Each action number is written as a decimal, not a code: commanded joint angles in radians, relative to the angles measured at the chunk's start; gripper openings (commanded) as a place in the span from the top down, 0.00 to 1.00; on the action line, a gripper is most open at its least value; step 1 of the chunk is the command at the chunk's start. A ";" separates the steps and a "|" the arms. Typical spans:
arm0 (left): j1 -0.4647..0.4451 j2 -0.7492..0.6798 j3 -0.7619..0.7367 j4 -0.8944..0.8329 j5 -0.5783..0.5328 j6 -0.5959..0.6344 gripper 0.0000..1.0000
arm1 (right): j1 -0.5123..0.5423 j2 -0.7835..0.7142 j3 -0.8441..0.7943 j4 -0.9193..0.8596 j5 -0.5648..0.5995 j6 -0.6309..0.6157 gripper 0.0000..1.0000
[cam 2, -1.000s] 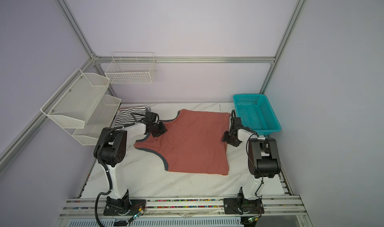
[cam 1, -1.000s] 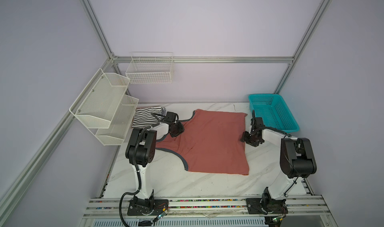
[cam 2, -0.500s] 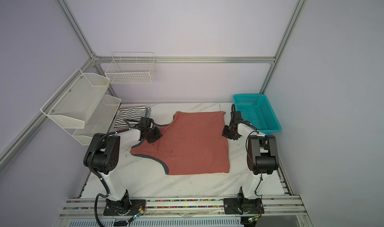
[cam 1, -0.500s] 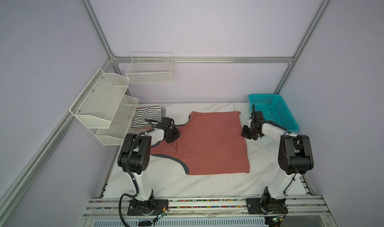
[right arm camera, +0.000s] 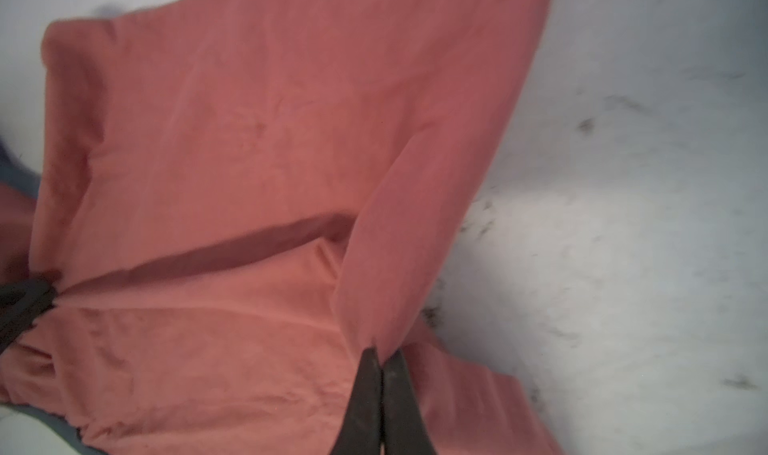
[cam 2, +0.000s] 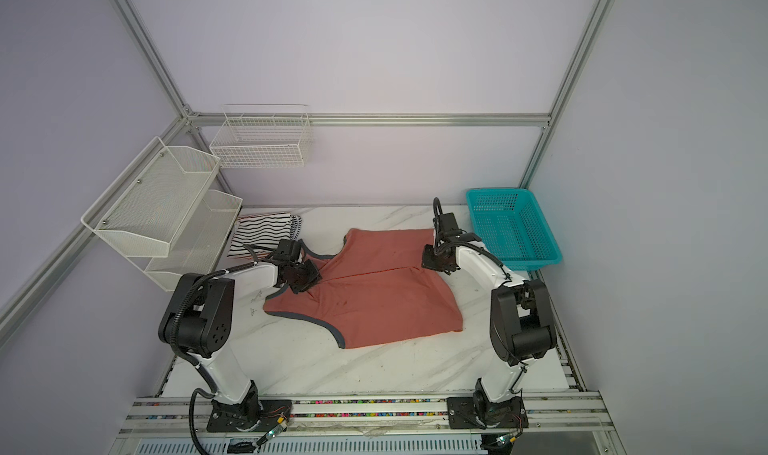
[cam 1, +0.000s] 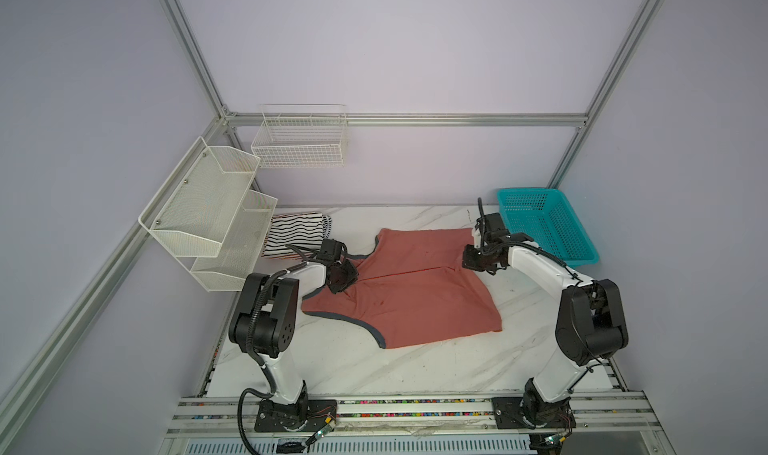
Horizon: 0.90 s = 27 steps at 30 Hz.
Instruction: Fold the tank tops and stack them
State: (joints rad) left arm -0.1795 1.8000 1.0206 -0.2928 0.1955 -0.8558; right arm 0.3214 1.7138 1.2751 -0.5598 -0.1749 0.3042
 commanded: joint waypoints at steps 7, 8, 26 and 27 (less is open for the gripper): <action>-0.027 0.043 -0.007 -0.117 -0.034 -0.009 0.76 | 0.199 0.120 0.022 0.004 -0.045 0.081 0.61; -0.027 0.044 -0.005 -0.117 -0.032 -0.008 0.75 | 0.199 0.106 0.022 -0.002 -0.025 0.083 0.55; -0.130 -0.006 0.106 -0.166 -0.013 -0.002 0.75 | -0.135 0.017 -0.004 0.068 0.048 0.025 0.71; -0.144 -0.008 0.115 -0.171 -0.011 -0.003 0.75 | -0.144 0.046 0.017 0.079 0.042 0.026 0.74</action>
State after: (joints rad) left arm -0.2813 1.8000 1.0649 -0.3920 0.1699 -0.8543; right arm 0.1864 1.7035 1.2514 -0.5167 -0.1272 0.3462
